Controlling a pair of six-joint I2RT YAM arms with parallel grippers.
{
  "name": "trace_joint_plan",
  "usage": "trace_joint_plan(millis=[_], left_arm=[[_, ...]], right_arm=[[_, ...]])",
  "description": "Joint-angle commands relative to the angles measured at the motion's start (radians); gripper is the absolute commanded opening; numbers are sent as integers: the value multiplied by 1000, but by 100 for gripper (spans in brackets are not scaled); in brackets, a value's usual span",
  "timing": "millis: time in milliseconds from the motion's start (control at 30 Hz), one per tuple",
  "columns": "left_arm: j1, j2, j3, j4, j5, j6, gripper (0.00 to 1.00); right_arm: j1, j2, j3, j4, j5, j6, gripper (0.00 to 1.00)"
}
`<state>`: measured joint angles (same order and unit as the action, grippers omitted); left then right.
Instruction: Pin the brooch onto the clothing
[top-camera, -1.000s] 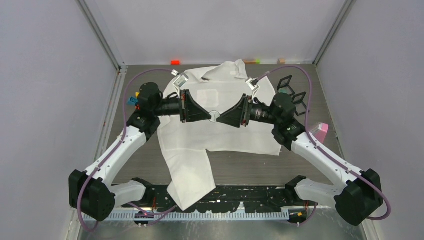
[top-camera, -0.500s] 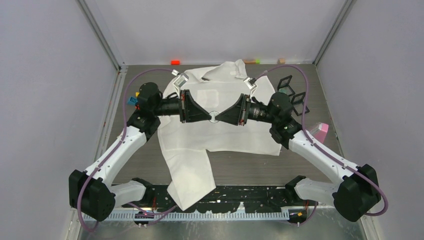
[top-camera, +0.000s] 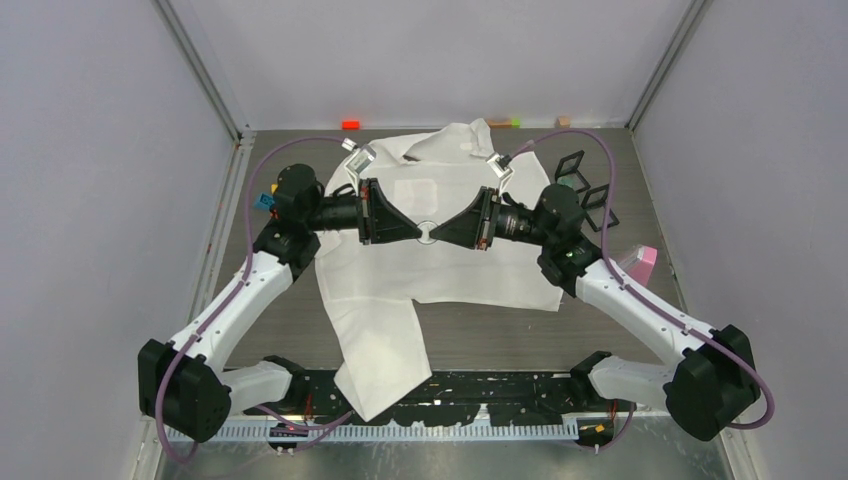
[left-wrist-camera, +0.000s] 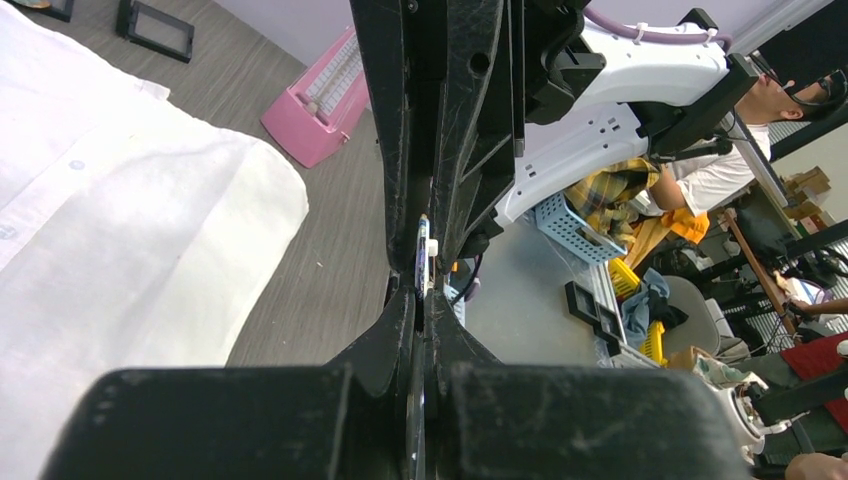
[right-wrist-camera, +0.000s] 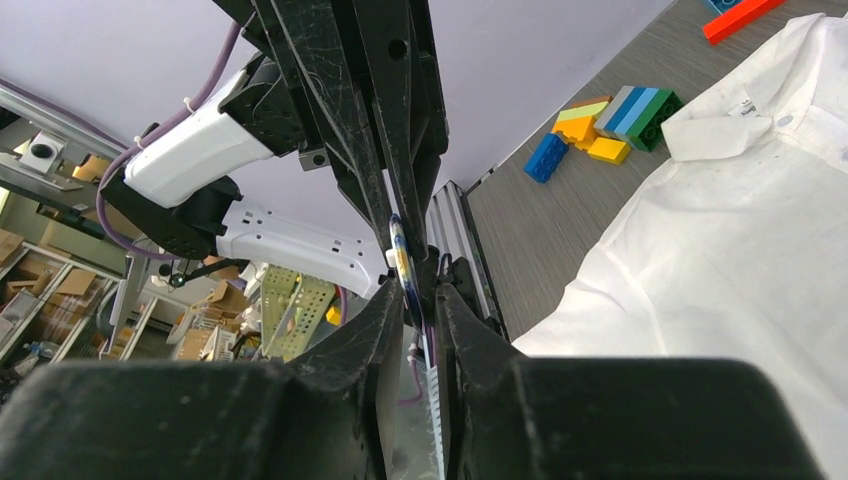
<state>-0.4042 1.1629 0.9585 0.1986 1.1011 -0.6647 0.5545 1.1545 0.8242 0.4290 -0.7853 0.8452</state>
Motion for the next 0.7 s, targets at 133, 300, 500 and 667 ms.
trace_joint_plan(millis=[133, 300, 500, 667], left_arm=[[1, 3, -3, 65, 35, -13, 0], [1, 6, -4, 71, 37, -19, 0], [1, 10, -6, 81, 38, -25, 0], [1, 13, -7, 82, 38, -27, 0]], right_arm=[[11, 21, 17, 39, 27, -7, 21], [18, 25, 34, -12, 65, -35, 19], [26, 36, 71, -147, 151, -92, 14], [38, 37, 88, -214, 231, -121, 12]])
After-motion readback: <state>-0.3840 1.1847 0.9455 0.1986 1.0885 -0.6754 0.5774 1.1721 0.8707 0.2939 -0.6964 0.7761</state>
